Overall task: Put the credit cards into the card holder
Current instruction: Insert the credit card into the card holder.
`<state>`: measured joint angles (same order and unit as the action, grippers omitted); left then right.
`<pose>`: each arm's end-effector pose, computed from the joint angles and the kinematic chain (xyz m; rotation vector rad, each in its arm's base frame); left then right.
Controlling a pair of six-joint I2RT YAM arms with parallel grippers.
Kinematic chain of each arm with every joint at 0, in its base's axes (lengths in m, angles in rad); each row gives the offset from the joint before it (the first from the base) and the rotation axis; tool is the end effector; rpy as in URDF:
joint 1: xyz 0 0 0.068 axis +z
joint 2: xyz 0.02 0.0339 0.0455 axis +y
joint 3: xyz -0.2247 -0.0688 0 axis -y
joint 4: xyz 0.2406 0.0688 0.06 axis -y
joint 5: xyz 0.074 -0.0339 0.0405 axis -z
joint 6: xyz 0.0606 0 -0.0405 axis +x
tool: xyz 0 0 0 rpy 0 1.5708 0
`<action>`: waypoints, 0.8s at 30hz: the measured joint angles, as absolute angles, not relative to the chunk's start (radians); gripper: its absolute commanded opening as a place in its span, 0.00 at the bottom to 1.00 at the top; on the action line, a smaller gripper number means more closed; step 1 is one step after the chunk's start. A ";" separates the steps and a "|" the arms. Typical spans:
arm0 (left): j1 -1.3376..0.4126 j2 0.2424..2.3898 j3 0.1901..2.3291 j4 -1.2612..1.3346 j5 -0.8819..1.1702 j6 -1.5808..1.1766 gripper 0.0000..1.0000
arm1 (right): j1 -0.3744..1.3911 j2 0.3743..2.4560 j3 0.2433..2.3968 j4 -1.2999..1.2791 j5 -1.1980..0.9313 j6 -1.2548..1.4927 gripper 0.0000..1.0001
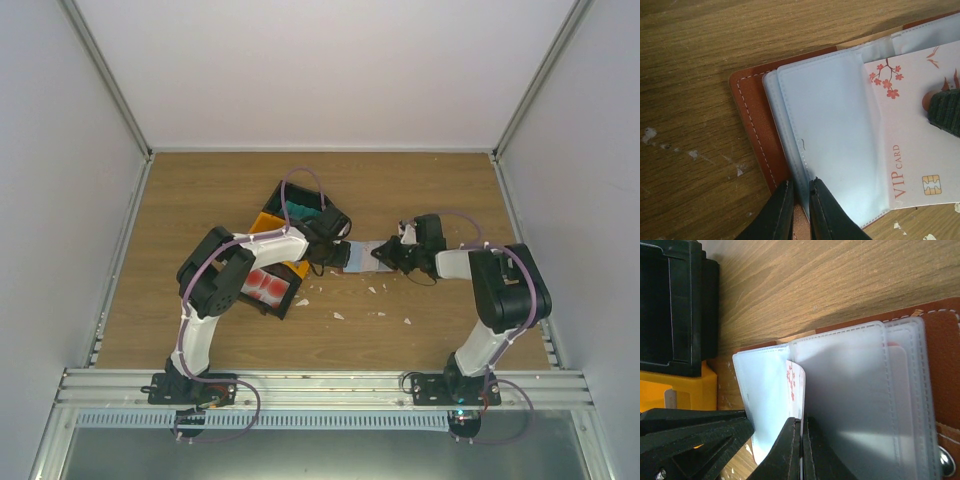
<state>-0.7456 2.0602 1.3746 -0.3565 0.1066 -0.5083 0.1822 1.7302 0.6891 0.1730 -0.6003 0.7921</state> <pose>0.3024 -0.2880 0.0900 0.3613 2.6983 -0.5499 0.2978 0.0897 0.0634 0.4919 2.5308 1.1402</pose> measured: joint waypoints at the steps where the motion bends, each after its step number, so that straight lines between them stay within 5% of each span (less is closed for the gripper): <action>1: -0.746 2.061 1.375 -0.358 0.107 -0.508 0.13 | 0.182 1.730 0.689 0.173 -0.601 0.794 0.00; 24: -0.746 2.072 1.401 -0.387 0.114 -0.499 0.14 | 0.183 1.828 0.705 0.299 -0.727 0.791 0.04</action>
